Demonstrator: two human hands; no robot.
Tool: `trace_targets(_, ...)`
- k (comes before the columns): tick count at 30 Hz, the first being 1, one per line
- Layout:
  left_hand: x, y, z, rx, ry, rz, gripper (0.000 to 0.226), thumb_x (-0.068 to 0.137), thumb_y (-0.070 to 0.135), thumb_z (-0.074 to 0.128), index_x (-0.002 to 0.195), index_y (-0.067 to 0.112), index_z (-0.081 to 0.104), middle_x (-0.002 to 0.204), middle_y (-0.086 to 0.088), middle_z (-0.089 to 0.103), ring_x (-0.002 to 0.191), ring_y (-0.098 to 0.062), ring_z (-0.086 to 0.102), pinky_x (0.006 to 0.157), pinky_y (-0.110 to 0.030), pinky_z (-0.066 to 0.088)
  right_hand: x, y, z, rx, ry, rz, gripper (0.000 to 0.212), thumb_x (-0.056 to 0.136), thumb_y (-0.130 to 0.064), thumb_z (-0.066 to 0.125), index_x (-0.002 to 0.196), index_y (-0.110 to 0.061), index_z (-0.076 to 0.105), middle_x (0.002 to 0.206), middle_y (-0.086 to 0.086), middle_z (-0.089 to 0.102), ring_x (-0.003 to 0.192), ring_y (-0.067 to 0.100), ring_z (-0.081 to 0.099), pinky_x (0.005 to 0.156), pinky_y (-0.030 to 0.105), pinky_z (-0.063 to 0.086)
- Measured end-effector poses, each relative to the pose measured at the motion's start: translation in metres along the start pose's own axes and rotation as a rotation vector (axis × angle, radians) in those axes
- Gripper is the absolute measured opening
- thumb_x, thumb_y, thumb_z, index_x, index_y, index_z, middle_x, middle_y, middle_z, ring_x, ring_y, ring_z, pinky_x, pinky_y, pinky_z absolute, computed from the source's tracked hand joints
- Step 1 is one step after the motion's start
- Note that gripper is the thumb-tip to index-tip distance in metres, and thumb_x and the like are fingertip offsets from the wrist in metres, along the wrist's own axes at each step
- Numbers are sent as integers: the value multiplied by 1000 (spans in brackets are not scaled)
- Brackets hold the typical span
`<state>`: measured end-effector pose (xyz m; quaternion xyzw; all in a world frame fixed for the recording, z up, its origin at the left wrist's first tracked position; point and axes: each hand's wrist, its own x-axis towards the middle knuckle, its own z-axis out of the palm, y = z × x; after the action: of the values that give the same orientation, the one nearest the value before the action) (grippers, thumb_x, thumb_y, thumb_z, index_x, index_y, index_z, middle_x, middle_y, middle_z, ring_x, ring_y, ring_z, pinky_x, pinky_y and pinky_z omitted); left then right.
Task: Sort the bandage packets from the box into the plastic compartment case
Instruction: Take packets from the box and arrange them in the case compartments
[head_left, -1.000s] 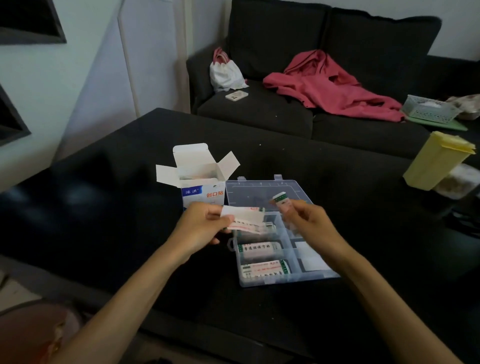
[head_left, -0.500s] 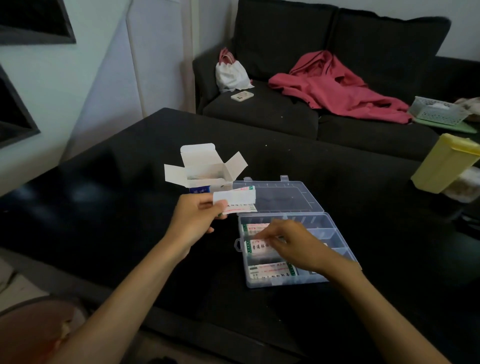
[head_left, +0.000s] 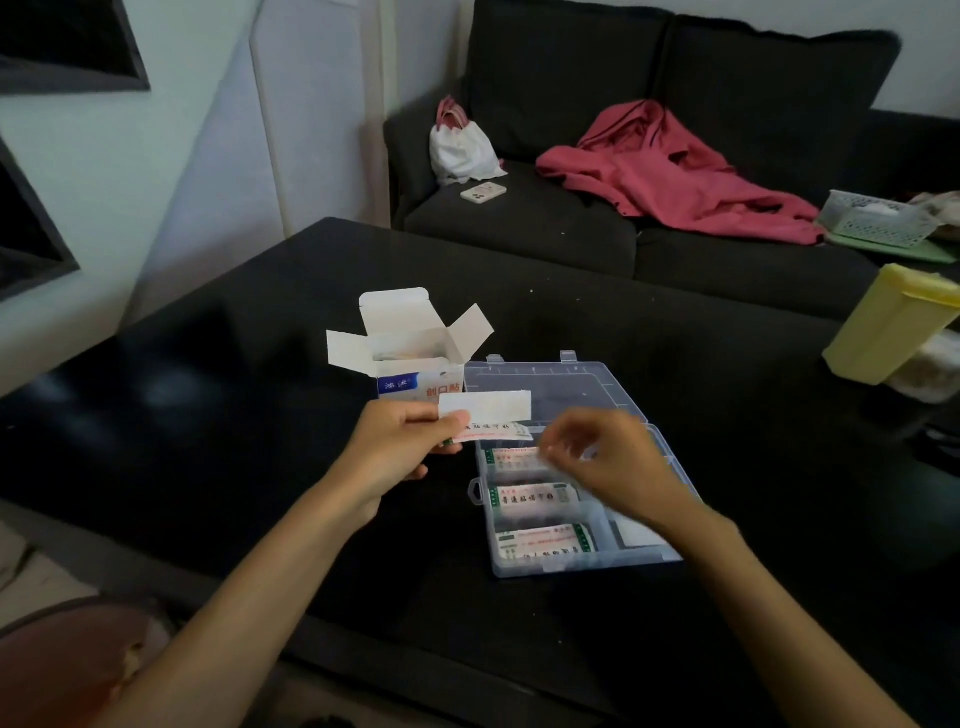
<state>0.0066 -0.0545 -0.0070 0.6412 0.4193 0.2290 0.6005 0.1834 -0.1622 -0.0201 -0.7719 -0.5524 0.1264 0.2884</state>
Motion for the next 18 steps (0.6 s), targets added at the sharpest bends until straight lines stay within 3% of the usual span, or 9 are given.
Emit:
trace_targets(2,1,0,1,15,-12,-6,4,85,25,68,82,27,67,90,8,70,72,-3,63,56,-17,42,-1,-7,-12,338,140,163,12,88,-26,61,99,-22,61,83,-2,64,69,7,61,58,17,49)
trace_targets(4,0,0,4,44,-45,-20,4,83,27,70,86,25,68,86,9,70,70,-1,63,55,-16,41,-3,-15,-16,544,117,274,26,84,-36,63,104,-19,62,80,1,64,62,8,58,51,15,44)
trace_targets(6,-1,0,9,70,-84,-42,14,80,31,71,91,23,69,84,10,71,69,1,63,55,-16,40,-5,-20,-11,511,40,272,22,80,-33,68,96,-19,67,82,1,65,66,9,59,51,13,44)
trace_targets(9,-1,1,12,72,-103,-57,16,79,32,73,91,22,69,80,11,71,70,1,64,57,-18,39,-4,-19,-7,582,117,299,10,78,-27,71,84,-19,71,81,-3,70,76,9,64,59,16,48)
trace_targets(14,0,1,10,60,-116,-49,6,80,30,71,83,27,68,75,14,71,66,3,63,55,-17,39,-6,-12,-19,768,269,298,10,85,-23,62,92,-20,69,72,-2,67,53,0,58,49,11,45)
trace_targets(18,1,0,8,65,-106,-40,3,82,29,70,84,27,67,83,10,71,74,-2,63,56,-17,41,-6,-10,-28,1025,115,327,26,83,-28,58,103,-13,66,94,3,73,86,10,70,72,19,55)
